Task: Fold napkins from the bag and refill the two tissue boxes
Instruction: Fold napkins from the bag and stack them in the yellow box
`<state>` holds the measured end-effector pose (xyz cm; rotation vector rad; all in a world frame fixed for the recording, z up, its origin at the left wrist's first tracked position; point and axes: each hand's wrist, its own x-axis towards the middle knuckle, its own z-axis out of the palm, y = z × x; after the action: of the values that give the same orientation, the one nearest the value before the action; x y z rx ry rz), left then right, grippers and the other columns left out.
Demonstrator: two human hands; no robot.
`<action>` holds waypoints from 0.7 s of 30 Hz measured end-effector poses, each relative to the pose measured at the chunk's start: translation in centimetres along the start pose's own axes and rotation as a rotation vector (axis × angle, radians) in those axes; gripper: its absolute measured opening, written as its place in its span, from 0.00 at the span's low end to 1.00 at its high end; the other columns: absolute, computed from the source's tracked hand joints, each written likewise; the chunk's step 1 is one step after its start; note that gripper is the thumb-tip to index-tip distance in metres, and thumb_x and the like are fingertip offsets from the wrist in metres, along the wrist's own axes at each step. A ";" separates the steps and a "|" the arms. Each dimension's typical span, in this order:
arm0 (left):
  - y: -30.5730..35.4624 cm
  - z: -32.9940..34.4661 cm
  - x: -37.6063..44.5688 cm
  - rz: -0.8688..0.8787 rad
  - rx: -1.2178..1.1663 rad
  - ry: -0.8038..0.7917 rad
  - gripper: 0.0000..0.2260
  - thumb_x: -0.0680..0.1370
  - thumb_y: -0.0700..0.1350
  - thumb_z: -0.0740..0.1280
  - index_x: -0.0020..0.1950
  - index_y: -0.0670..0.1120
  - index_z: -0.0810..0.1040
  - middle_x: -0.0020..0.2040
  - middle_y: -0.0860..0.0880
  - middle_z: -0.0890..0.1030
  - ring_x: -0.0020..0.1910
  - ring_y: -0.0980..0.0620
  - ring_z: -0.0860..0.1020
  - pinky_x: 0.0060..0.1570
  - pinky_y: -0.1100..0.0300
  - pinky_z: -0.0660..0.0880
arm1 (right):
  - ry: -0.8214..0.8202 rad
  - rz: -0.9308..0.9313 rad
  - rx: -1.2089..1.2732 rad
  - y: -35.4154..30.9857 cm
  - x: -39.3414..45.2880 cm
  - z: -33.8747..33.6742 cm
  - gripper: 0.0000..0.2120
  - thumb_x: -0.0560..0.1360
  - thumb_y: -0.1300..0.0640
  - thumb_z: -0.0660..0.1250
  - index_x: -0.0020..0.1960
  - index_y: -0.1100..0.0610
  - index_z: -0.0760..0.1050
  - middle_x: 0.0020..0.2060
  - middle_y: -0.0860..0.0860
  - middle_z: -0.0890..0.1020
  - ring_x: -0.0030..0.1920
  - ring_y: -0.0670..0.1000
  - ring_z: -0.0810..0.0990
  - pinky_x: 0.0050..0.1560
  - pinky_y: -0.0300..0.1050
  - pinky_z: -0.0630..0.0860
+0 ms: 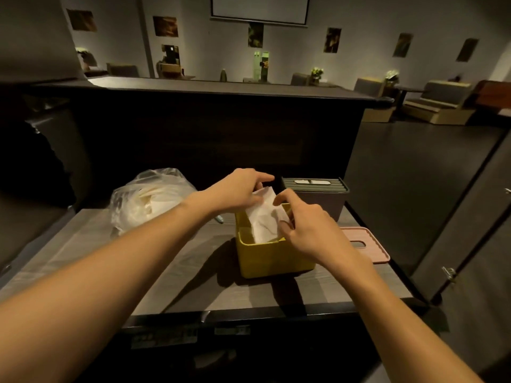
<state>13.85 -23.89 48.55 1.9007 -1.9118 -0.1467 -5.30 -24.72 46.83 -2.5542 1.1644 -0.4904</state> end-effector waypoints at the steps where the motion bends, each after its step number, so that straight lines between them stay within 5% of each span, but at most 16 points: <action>1: 0.3 0.2 0.3 0.020 0.090 -0.024 0.26 0.82 0.41 0.68 0.79 0.52 0.67 0.66 0.49 0.77 0.54 0.57 0.75 0.55 0.63 0.73 | -0.024 0.003 0.007 0.1 0.2 0.2 0.13 0.83 0.51 0.65 0.66 0.42 0.70 0.54 0.49 0.82 0.53 0.53 0.81 0.54 0.56 0.81; 4: 1.2 0.7 0.3 0.060 0.325 -0.126 0.26 0.82 0.40 0.68 0.79 0.55 0.68 0.71 0.49 0.70 0.58 0.52 0.76 0.53 0.60 0.75 | -0.135 0.013 0.064 0.2 1.0 0.7 0.10 0.83 0.53 0.66 0.63 0.44 0.79 0.52 0.45 0.80 0.52 0.47 0.80 0.49 0.44 0.78; 7: 1.6 1.0 -0.3 0.119 0.454 -0.191 0.24 0.82 0.41 0.66 0.77 0.56 0.70 0.70 0.49 0.69 0.51 0.53 0.74 0.47 0.61 0.73 | -0.244 -0.009 0.043 0.2 2.3 1.0 0.11 0.83 0.55 0.66 0.64 0.49 0.81 0.52 0.48 0.82 0.48 0.46 0.80 0.44 0.40 0.77; 15: 2.0 0.5 -0.6 0.221 0.642 -0.214 0.22 0.79 0.45 0.72 0.72 0.52 0.72 0.69 0.46 0.69 0.56 0.49 0.78 0.46 0.60 0.73 | -0.585 -0.012 0.003 -0.1 4.9 0.0 0.15 0.85 0.52 0.63 0.70 0.54 0.77 0.64 0.53 0.81 0.59 0.51 0.78 0.62 0.46 0.73; 21: 1.9 0.7 -0.9 0.300 0.797 -0.269 0.18 0.79 0.54 0.72 0.66 0.50 0.78 0.60 0.49 0.73 0.43 0.54 0.73 0.36 0.62 0.67 | -0.702 -0.010 -0.017 -0.3 4.7 -0.4 0.19 0.87 0.52 0.59 0.77 0.50 0.70 0.73 0.51 0.74 0.70 0.53 0.73 0.65 0.44 0.66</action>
<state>11.77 -23.11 48.40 2.0775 -2.6857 0.5596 -2.34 -28.16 48.14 -2.4138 0.8814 0.3992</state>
